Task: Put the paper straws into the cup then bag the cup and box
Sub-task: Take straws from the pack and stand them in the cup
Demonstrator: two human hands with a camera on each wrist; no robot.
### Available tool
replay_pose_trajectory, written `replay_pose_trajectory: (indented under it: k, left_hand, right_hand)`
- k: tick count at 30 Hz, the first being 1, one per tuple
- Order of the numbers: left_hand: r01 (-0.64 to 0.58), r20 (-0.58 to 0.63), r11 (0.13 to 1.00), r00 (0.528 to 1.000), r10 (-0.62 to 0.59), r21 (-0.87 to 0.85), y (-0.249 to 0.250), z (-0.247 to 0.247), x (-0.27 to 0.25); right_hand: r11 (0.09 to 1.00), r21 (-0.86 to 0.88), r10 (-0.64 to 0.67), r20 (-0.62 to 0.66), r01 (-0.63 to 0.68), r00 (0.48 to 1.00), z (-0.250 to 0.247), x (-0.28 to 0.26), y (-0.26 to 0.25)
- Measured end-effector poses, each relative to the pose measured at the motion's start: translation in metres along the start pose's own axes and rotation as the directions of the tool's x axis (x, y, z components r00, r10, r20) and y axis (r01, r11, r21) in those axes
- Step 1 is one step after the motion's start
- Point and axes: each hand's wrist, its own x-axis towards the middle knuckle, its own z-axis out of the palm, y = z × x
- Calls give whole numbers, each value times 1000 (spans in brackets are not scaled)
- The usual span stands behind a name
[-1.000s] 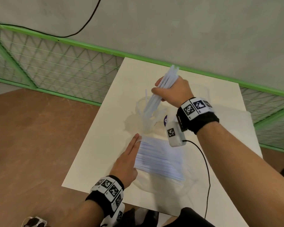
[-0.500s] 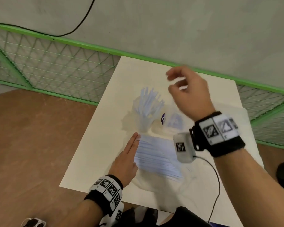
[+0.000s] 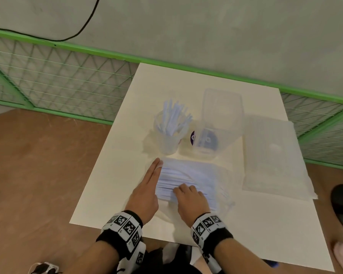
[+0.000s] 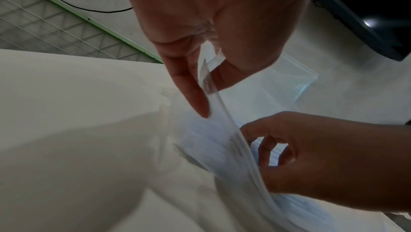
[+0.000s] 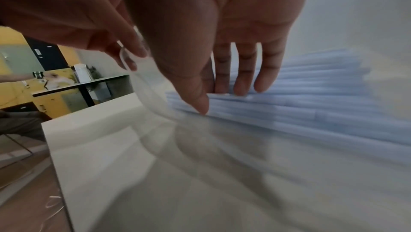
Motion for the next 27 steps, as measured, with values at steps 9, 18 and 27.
replay_pose_trajectory:
  k: [9, 18, 27]
  left_hand:
    - [-8, -12, 1000, 1000, 8, -21, -2, -1, -2]
    - [13, -25, 999, 1000, -14, -39, 7, -3, -2]
    - [31, -31, 999, 999, -32, -34, 5, -4, -3]
  right_hand:
    - [993, -116, 11, -27, -14, 1000, 10, 1, -4]
    - [984, -175, -4, -21, 0, 1000, -10, 24, 8]
    - [988, -146, -60, -25, 55, 998, -13, 22, 9]
